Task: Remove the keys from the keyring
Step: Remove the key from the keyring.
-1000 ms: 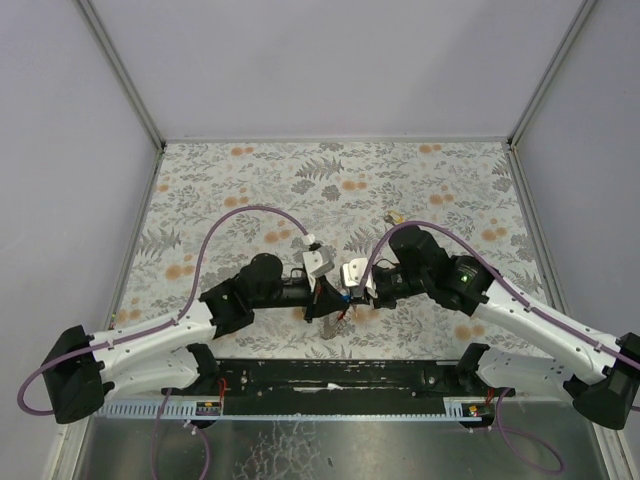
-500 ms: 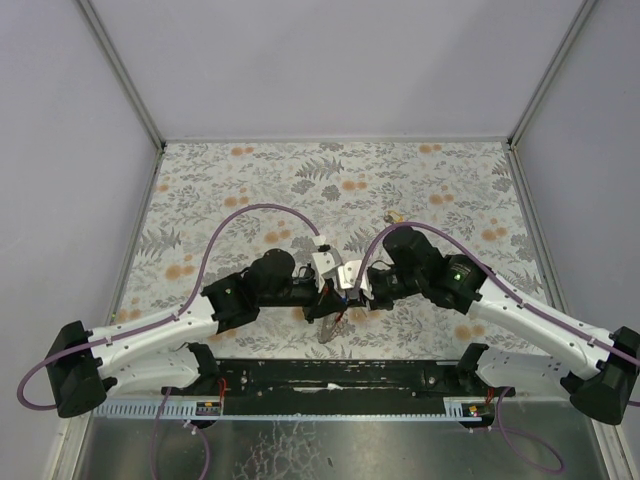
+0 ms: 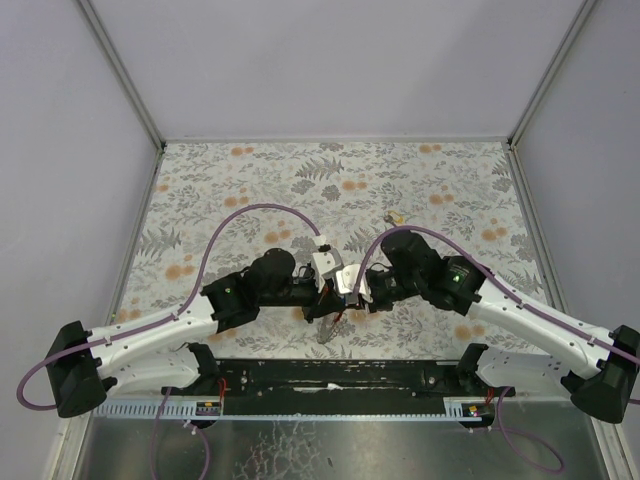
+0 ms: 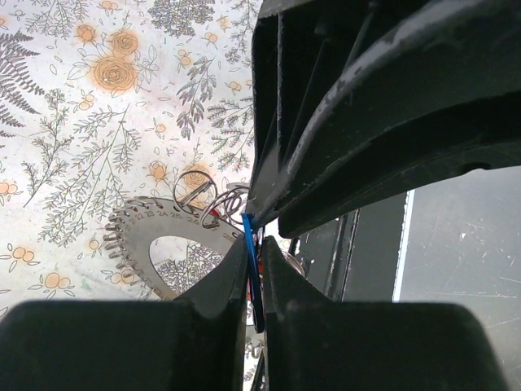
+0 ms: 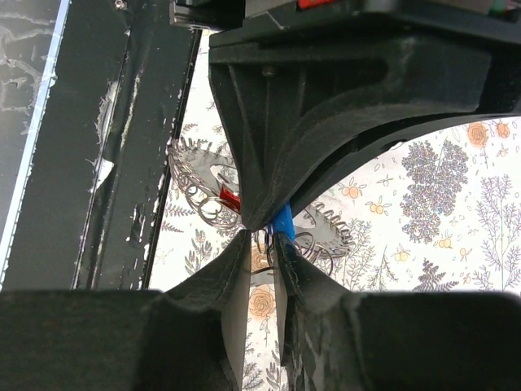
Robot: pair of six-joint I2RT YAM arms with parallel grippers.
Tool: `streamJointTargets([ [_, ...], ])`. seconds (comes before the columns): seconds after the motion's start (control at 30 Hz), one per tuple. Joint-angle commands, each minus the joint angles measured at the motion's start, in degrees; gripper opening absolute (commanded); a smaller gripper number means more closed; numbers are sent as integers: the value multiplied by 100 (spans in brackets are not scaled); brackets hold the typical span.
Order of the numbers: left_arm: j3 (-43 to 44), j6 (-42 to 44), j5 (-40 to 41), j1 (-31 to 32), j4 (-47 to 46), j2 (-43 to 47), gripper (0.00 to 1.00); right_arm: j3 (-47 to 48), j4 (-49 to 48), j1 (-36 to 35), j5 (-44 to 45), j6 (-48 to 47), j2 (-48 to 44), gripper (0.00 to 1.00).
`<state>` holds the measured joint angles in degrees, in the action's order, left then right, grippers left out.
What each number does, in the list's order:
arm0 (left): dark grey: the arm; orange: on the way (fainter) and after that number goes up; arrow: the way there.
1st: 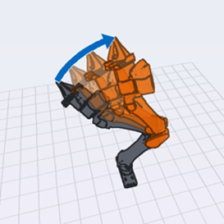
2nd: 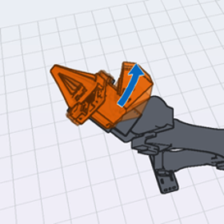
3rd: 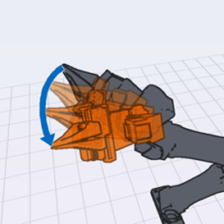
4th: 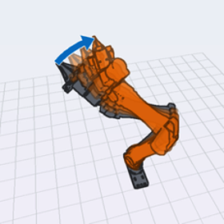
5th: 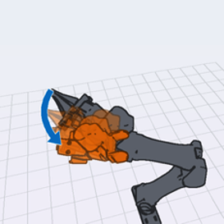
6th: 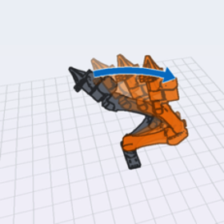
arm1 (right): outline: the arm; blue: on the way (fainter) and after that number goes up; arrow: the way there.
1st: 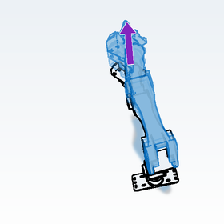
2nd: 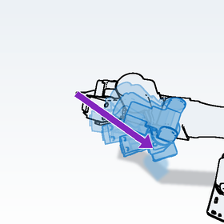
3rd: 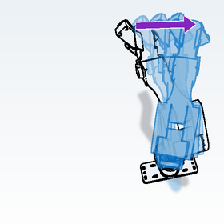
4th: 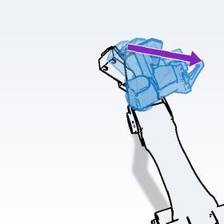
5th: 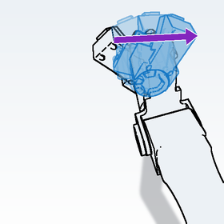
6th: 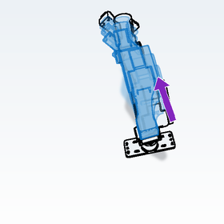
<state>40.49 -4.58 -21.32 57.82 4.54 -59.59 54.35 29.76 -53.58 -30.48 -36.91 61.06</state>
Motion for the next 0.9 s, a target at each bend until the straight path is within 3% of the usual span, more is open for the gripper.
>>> streamJointTargets([
  [0.0,367,92,-138,66,-571,110,0,62,-161,-121,304,-119,66,23],
  [0.3,-195,262,-160,63,-822,288,0,799,193,149,-250,454,-233,23],
  [0.57,-269,379,-198,63,-783,320,0,626,-64,307,-534,1161,-199,43],
  [0.87,-527,424,-436,71,-1099,685,0,185,-590,307,-614,1671,-28,47],
])
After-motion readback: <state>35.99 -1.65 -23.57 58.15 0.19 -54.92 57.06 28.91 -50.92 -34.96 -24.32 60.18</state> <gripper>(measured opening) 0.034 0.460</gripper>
